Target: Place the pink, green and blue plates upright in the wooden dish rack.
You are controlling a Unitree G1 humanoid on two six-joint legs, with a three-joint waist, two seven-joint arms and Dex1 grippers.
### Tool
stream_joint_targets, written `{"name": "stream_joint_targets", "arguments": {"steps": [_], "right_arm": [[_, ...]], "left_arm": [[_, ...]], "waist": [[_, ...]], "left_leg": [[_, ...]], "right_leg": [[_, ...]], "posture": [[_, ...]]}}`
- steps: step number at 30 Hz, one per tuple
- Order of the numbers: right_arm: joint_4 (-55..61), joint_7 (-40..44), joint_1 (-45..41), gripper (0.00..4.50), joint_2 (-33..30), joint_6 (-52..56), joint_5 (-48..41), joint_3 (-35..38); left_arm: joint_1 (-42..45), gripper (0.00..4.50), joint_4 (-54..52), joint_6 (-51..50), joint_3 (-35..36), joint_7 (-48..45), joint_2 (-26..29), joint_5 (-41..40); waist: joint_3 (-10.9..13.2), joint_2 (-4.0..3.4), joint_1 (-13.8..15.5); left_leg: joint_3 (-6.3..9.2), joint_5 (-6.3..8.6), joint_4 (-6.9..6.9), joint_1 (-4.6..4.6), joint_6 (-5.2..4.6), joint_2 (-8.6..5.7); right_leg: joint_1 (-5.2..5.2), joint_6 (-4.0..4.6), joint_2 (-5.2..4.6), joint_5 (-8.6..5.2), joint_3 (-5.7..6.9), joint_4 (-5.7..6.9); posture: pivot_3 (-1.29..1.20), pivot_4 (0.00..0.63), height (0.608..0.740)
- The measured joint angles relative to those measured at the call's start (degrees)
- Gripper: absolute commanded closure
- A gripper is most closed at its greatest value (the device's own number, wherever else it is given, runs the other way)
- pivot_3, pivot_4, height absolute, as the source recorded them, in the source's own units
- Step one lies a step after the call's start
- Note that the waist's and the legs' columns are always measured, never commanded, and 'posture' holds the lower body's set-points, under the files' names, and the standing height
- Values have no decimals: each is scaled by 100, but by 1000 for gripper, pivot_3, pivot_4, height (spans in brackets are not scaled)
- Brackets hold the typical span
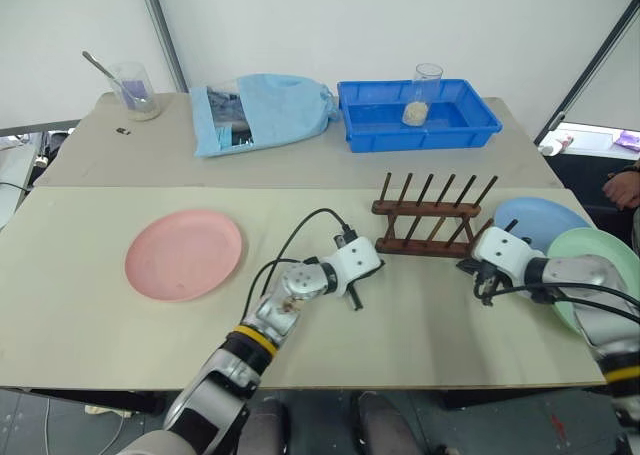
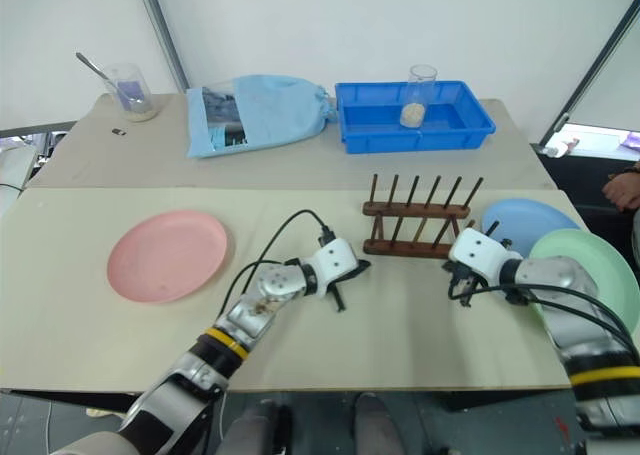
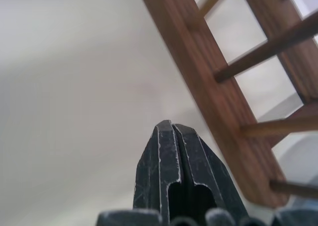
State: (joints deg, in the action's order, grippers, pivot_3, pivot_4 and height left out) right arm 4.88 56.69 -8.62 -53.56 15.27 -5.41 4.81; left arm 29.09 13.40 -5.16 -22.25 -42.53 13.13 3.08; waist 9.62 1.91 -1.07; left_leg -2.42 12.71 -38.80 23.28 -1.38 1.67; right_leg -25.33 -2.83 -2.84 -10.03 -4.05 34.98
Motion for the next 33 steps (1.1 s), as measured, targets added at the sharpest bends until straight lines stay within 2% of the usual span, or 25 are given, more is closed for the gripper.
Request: {"name": "stream_joint_targets", "arguments": {"steps": [3,5,7,10,14,20,24,27,29,33], "right_arm": [[1175,320,828,2556,-304,799,-714,1083],[1760,352,1224,1868,-343,1268,-993,1821],[2196,302,1505,1194,-330,1688,-1170,2417],[2562,-32,1979,195,-106,2007,-1092,3098],[2562,-531,2376,195,221,2139,-742,3096],[2055,-1637,1959,195,655,2442,-278,2288],[1941,-1851,1838,195,715,2392,-202,2048],[2377,-1747,1989,195,722,2144,-306,2119],[2877,-1508,2142,195,723,2071,-574,2297],[3529,-952,2112,195,599,2001,-1240,2549]], "left_arm": [[-291,1761,-906,-338,414,-760,864,-573],[-326,868,-1497,-633,630,-1293,1228,-1091],[-341,4,-2073,-911,735,-1852,1565,-1628],[-312,0,-2588,-1387,989,-2480,2125,-2296],[-146,0,-2885,-1702,1236,-2879,2424,-2833],[170,0,-3150,-1881,1239,-3122,2595,-3062],[156,0,-3187,-1929,1260,-3050,2596,-3146],[-150,0,-3380,-2149,1667,-2443,2521,-3243],[-604,0,-3595,-2416,2257,-1602,2329,-3254],[-1803,0,-4228,-2905,3480,249,1792,-3028]], "waist": [[0,-2,11],[0,-2,33],[0,-2,44],[0,-1,36],[0,-1,27],[0,-4,-40],[0,-5,-22],[-1,-6,-22],[0,-9,-30],[2,-4,-54]], "left_leg": [[6,2,0,-9,0,22],[7,1,-8,-9,1,21],[6,0,-14,-12,4,22],[4,1,-17,-15,9,24],[3,1,-18,-15,11,22],[3,-2,-15,-17,6,21],[8,-1,-6,-9,4,23],[13,5,5,-9,-7,26],[19,10,10,-12,-15,29],[24,12,10,-21,-14,32]], "right_leg": [[8,11,20,-6,5,0],[10,49,19,-27,5,2],[17,50,19,-28,4,1],[17,51,19,-29,4,0],[12,52,18,-29,2,-1],[10,53,21,-29,-3,2],[3,63,31,-35,-2,4],[3,62,35,-47,-1,4],[6,33,37,-37,0,7],[17,30,34,-36,4,5]], "posture": [[0,150,740],[0,150,740],[0,150,740],[0,150,740],[0,150,740],[0,150,740],[0,150,740],[0,150,740],[0,150,740],[0,150,740]]}}
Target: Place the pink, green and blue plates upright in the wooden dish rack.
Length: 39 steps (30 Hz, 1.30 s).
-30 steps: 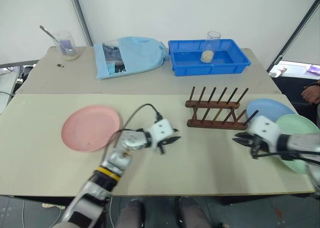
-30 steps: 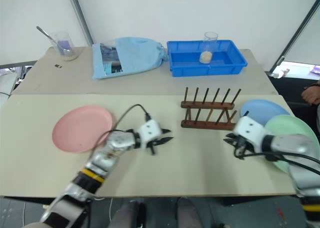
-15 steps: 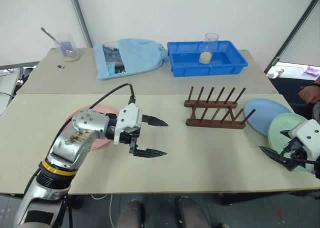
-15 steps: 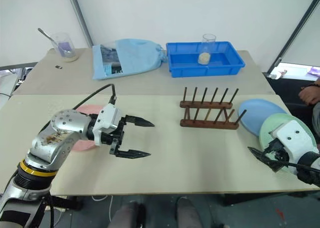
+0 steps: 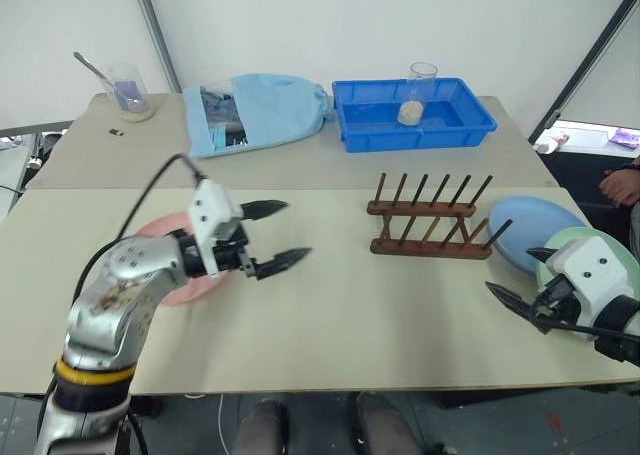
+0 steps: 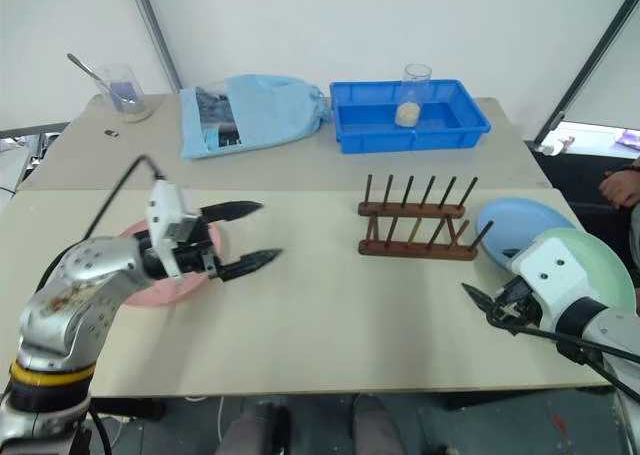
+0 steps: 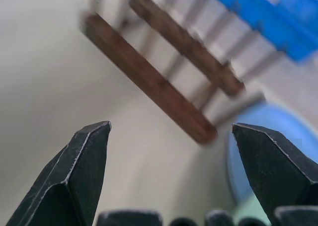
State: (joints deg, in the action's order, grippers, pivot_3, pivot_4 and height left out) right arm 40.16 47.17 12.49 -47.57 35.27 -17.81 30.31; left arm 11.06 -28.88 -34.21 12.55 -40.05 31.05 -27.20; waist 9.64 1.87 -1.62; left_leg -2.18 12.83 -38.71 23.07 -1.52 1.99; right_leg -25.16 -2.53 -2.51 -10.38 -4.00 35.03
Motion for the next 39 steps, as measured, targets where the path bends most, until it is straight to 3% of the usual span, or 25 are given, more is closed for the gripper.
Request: {"name": "stream_joint_targets", "arguments": {"steps": [4,10,16,26,29,36,39], "right_arm": [[88,443,-485,195,-214,14,-703,-200],[-231,825,-1444,195,-521,96,-1402,-799],[-723,1180,-2332,195,-847,141,-1750,-1257],[-1157,1566,-3334,195,-1096,140,-1849,-1919],[-1245,1630,-3469,149,-1151,140,-1848,-1958],[-1363,1663,-3637,149,-1151,122,-1832,-2100],[-1395,1731,-3802,149,-1151,1,-1760,-2214]], "left_arm": [[-697,0,-480,-519,1255,1856,-786,242],[-1175,0,-731,-1625,2689,3448,-1586,33],[-1057,0,-785,-2354,3082,3980,-1908,-500],[-329,0,29,-3105,2951,4708,-2078,-767],[-285,817,91,-3086,2949,4816,-2073,-731],[-57,4281,325,-3046,2935,5079,-2205,-666],[226,4476,344,-2957,2940,5142,-2228,-690]], "waist": [[20,37,43],[34,77,62],[37,94,86],[35,92,74],[35,92,71],[36,92,90],[36,92,97]], "left_leg": [[2,-3,-19,-5,6,-2],[0,16,-20,-22,62,-4],[-3,15,-20,-12,69,-4],[-2,-8,2,3,23,-4],[-3,-7,4,2,23,-3],[-4,-8,-7,4,28,-5],[-4,-4,-9,4,36,-5]], "right_leg": [[9,26,-6,-6,3,-2],[16,28,-9,-6,2,-7],[11,34,-10,-2,5,-7],[-6,50,-1,-10,6,-2],[-6,53,-1,-11,6,-3],[-4,44,-7,-5,6,-2],[-1,44,-7,-4,7,-3]], "posture": [[0,150,740],[0,150,740],[0,150,740],[0,150,740],[0,150,740],[0,150,740],[0,150,740]]}}
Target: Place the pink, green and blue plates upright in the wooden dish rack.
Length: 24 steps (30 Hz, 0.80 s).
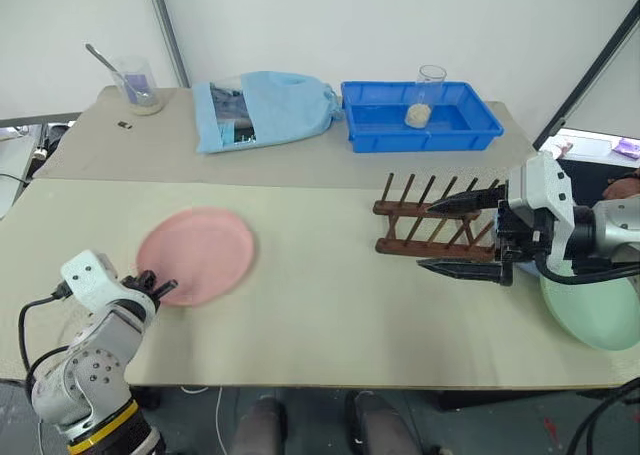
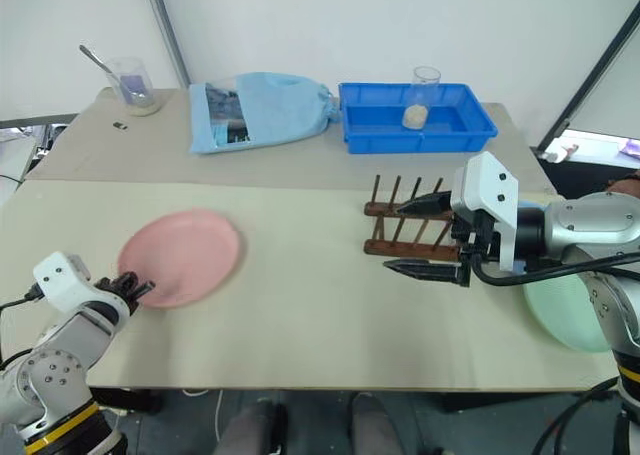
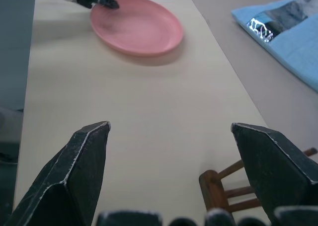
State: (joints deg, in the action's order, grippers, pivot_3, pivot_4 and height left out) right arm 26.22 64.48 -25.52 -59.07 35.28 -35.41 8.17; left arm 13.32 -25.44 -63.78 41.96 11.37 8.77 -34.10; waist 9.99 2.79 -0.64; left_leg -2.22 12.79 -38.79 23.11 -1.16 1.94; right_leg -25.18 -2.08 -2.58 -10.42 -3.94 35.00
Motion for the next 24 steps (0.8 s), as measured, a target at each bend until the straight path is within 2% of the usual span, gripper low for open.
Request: {"name": "stream_joint_targets", "arguments": {"steps": [5,8,11,15,22,23,24], "right_arm": [[-166,12,-486,149,221,-310,338,-500],[-267,-137,-882,149,657,-626,870,-1111],[-605,-545,-1355,149,1313,-1026,1774,-1945],[-1333,-1182,-1896,149,2000,-1783,3184,-2856],[-2080,-1697,-2287,149,2675,-2520,4382,-3343],[-2215,-1750,-2310,704,2726,-2649,4558,-3408],[-2308,-1782,-2313,1011,2757,-2748,4669,-3460]], "left_arm": [[1221,4476,154,134,-102,292,-84,-52],[1956,4476,172,142,-489,466,-280,-90],[2527,4476,466,148,-910,588,-571,-83],[2875,4476,797,152,-1283,678,-726,-42],[2959,4476,889,134,-1368,714,-705,-10],[2962,4500,892,129,-1367,720,-712,-14],[2963,4500,892,125,-1365,726,-714,-17]], "waist": [[2,4,-2],[2,4,-18],[2,4,-58],[2,4,-57],[2,4,-21],[2,4,-10],[2,4,-3]], "left_leg": [[3,-6,-5,9,-5,-1],[2,-7,-3,12,-7,-6],[0,-7,2,17,-7,-7],[6,-7,13,33,-7,-7],[10,-8,16,78,-5,-12],[10,-8,16,80,-4,-12],[10,-8,15,81,-4,-14]], "right_leg": [[-3,-3,4,9,1,-1],[0,-20,3,18,-2,-9],[-7,-30,5,43,-5,-11],[-30,-3,10,52,-5,-2],[-77,-2,3,61,-5,0],[-77,-3,2,62,-5,0],[-77,-3,1,62,-4,-1]], "posture": [[0,150,740],[0,150,740],[0,150,740],[0,150,740],[0,150,740],[0,150,740],[0,150,740]]}}
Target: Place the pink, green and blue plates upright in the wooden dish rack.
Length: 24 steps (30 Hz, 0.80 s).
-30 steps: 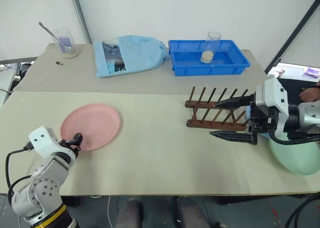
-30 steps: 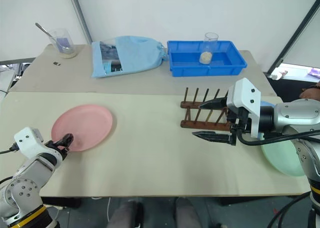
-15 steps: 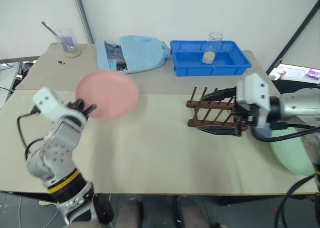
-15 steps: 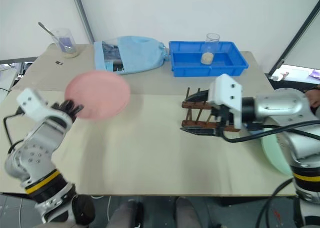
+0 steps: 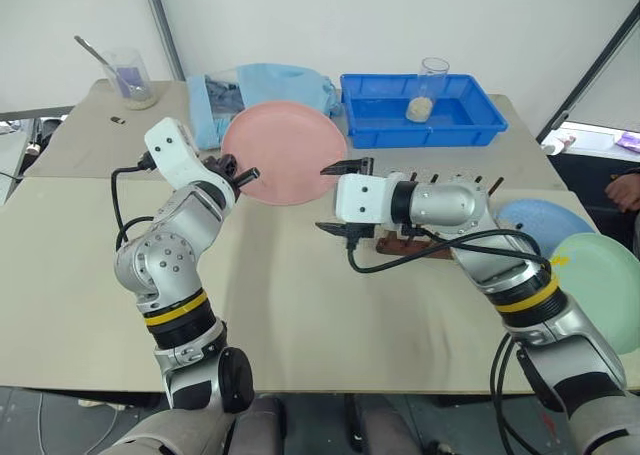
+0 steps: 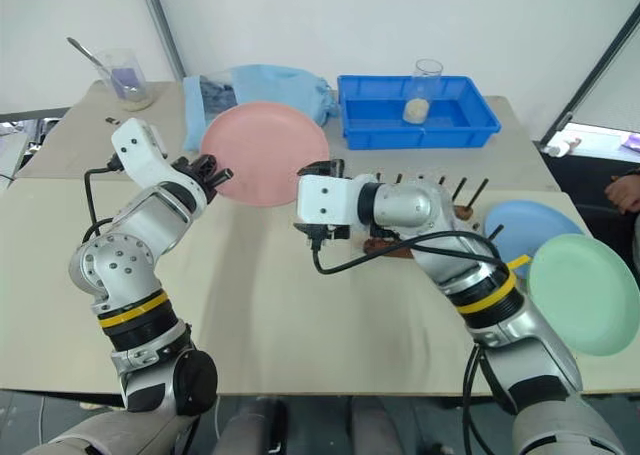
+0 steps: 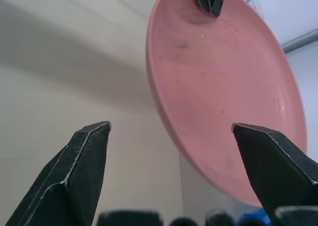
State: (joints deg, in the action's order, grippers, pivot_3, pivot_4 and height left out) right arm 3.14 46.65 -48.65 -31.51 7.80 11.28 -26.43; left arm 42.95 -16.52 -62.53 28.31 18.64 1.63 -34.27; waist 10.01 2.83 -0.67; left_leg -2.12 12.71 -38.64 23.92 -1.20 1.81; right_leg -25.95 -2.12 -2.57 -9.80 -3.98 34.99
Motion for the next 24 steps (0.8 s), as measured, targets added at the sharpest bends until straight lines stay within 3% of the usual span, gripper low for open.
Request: {"name": "stream_joint_targets", "arguments": {"steps": [9,10,12,17,19,24], "right_arm": [[-926,-372,-121,4093,300,-1026,998,-244],[-968,-365,-122,4441,301,-1122,1040,-270],[-1061,-365,-129,4500,349,-1378,1115,-338],[-1433,-418,-208,4500,381,-1732,1306,-340],[-1517,-453,-211,4500,442,-1825,1352,-343],[-1676,-616,-209,4500,636,-1876,1298,-154]], "left_arm": [[5,4500,-146,-441,69,100,11,-290],[10,4133,-186,-494,81,93,38,-328],[12,3398,-244,-746,180,37,172,-497],[143,920,-221,-1827,622,-518,961,-1248],[287,18,91,-2162,752,-1092,1744,-1627],[177,18,476,-2067,809,-3350,3935,-2326]], "waist": [[0,0,-29],[0,0,-35],[0,0,-59],[0,0,-99],[1,-1,-144],[2,-3,-278]], "left_leg": [[1,-4,-7,2,6,4],[1,-4,-7,2,6,4],[1,-4,-7,1,7,5],[5,-10,-7,0,16,4],[8,-16,-6,1,25,5],[8,-19,9,-5,32,5]], "right_leg": [[-5,2,5,8,0,5],[-5,2,6,9,0,5],[-6,2,7,9,0,8],[-9,3,6,9,0,15],[-13,4,10,10,2,19],[-19,7,9,8,2,24]], "posture": [[0,150,740],[0,150,740],[0,150,740],[0,150,740],[0,150,740],[0,150,740]]}}
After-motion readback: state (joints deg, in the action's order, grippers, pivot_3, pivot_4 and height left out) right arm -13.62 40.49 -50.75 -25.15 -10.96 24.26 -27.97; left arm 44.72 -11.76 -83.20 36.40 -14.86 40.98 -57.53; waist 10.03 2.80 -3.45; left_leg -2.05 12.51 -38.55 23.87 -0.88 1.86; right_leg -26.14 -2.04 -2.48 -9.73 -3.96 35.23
